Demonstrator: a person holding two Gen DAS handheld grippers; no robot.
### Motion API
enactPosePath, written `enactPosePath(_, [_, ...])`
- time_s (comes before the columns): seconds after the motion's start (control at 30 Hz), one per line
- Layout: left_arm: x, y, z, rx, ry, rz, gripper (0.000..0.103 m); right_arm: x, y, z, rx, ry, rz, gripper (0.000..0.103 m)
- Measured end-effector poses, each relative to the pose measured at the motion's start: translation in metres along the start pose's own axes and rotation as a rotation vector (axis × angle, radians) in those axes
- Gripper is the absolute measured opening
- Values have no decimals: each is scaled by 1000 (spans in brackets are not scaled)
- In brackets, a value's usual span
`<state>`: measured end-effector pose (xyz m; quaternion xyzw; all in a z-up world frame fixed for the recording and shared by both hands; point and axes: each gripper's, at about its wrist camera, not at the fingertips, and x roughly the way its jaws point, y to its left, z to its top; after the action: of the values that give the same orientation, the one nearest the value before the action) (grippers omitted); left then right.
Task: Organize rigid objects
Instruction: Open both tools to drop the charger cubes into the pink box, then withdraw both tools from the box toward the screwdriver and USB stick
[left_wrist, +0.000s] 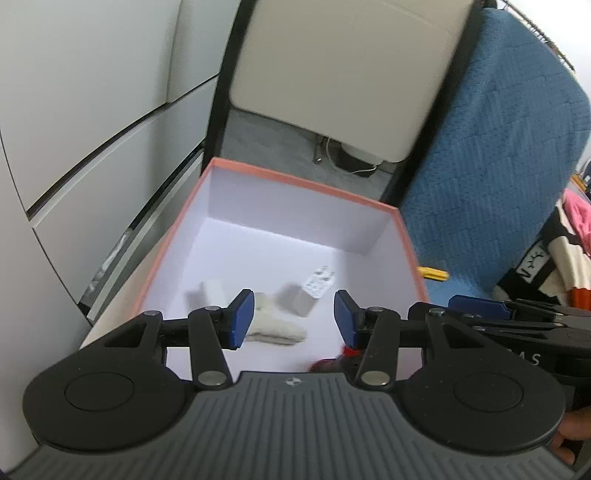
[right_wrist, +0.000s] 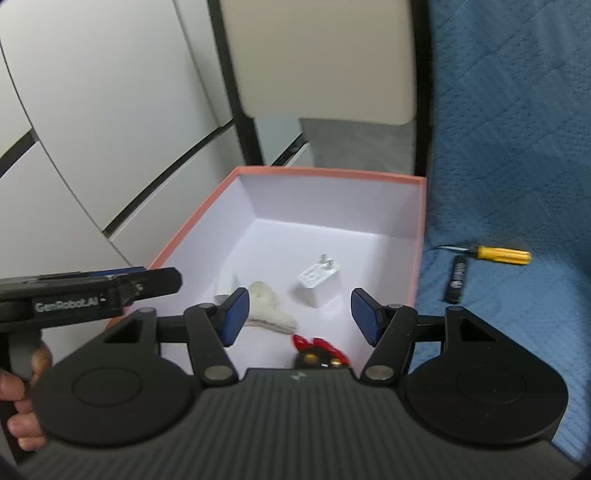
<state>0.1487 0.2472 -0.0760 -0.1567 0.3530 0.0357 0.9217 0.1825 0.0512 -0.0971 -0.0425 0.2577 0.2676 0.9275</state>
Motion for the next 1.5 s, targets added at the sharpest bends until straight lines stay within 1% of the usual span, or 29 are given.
enactPosePath(0.2, [-16, -30, -11, 13, -26, -28, 54, -33, -22, -11, 28, -51, -30, 63])
enactPosePath(0.47, [-20, -62, -34, 29, -49, -66, 54, -59, -46, -29, 44, -83, -49, 64])
enactPosePath(0.8, [-10, -97, -62, 61, -45, -106, 54, -74, -78, -55, 72, -91, -79, 64])
enactPosePath(1.0, [0, -116, -78, 71, -39, -114, 54, -83, -94, -67, 74, -109, -92, 64])
enactPosePath(1.27, [5, -141, -96, 85, -62, -134, 55, -92, -114, -80, 80, -128, -103, 64])
enactPosePath(1.4, [7, -156, -103, 108, -71, -131, 61, -98, -122, -88, 83, -144, -103, 64])
enactPosePath(1.5, [8, -166, -109, 109, -72, -135, 61, -102, -129, -94, 72, -145, -117, 64])
